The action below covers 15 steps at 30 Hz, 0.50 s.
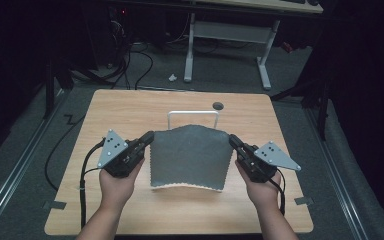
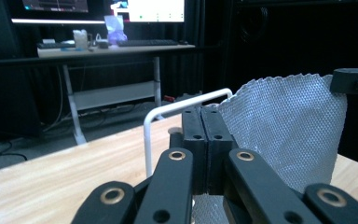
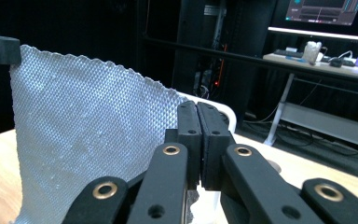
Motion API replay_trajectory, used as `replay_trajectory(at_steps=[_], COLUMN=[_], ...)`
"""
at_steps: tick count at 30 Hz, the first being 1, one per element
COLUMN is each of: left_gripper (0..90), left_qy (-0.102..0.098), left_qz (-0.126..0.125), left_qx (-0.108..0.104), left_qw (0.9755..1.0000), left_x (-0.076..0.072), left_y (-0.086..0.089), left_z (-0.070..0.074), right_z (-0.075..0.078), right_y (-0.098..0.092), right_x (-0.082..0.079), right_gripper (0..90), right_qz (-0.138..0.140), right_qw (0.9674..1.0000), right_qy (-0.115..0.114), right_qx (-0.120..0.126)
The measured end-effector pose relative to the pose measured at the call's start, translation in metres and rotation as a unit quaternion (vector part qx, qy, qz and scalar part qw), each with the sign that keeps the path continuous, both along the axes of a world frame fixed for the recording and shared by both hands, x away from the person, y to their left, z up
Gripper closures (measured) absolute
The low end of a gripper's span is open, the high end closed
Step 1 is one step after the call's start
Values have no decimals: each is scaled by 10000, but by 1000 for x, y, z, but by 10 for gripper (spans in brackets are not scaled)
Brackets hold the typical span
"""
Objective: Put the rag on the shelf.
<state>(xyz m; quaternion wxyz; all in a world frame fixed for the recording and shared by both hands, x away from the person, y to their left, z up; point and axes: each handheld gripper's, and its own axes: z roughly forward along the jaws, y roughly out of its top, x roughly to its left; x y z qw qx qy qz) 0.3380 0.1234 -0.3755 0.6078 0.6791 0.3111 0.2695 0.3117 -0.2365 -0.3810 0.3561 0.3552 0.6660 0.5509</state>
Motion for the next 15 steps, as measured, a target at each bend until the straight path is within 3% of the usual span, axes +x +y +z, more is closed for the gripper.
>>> replay_trajectory(at_steps=[5, 15], left_gripper=[898, 899], left_qy=[-125, -471], left_qz=[18, 121], left_qx=[-166, -145], left_qw=[9998, 9987], left_x=[4, 15], left_y=[2, -1], left_z=[12, 38], right_z=[12, 37], right_y=[-1, -3], right_x=[4, 15], right_gripper=[899, 899], right_qz=[-16, -109], right_qw=[9999, 9994], right_qy=[-94, -298], right_qx=[39, 101])
